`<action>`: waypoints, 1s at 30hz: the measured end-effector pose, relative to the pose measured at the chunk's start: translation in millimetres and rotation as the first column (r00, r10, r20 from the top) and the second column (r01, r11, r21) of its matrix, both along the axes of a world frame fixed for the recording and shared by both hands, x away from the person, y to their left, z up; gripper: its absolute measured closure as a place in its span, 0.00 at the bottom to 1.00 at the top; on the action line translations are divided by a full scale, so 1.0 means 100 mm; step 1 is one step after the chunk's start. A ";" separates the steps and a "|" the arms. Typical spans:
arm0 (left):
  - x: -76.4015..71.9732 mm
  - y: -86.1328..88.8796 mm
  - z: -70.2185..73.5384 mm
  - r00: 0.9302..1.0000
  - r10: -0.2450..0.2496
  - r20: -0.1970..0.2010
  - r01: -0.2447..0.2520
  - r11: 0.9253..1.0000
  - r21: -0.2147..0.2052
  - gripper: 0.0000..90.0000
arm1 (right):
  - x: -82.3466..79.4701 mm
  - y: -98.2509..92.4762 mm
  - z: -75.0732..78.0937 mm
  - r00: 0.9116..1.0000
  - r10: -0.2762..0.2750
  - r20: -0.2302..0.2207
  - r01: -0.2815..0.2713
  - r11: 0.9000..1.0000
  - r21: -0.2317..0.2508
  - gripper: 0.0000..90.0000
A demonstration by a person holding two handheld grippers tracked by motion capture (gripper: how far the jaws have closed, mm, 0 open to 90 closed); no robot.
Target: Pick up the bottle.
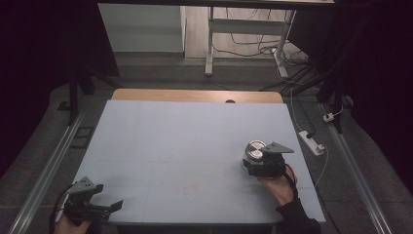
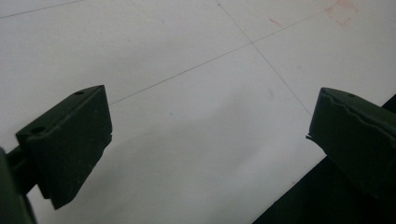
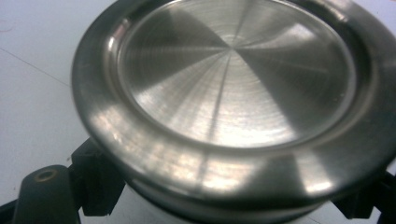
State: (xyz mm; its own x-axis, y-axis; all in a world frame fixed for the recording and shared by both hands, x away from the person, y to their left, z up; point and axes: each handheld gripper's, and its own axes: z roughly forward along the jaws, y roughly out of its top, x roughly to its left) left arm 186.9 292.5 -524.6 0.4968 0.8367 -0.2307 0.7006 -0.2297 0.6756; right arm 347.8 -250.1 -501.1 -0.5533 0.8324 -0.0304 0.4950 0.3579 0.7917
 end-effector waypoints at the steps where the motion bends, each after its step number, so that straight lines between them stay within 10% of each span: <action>1: 0.00 0.00 0.00 1.000 -0.002 0.001 0.002 1.000 0.000 0.00 | 0.00 0.00 0.00 1.000 0.001 -0.001 -0.001 1.000 0.000 0.16; 30: 0.00 0.01 0.00 1.000 -0.005 0.001 0.005 1.000 -0.006 0.00 | -0.03 0.23 0.24 0.994 0.106 0.029 -0.107 0.992 0.061 0.16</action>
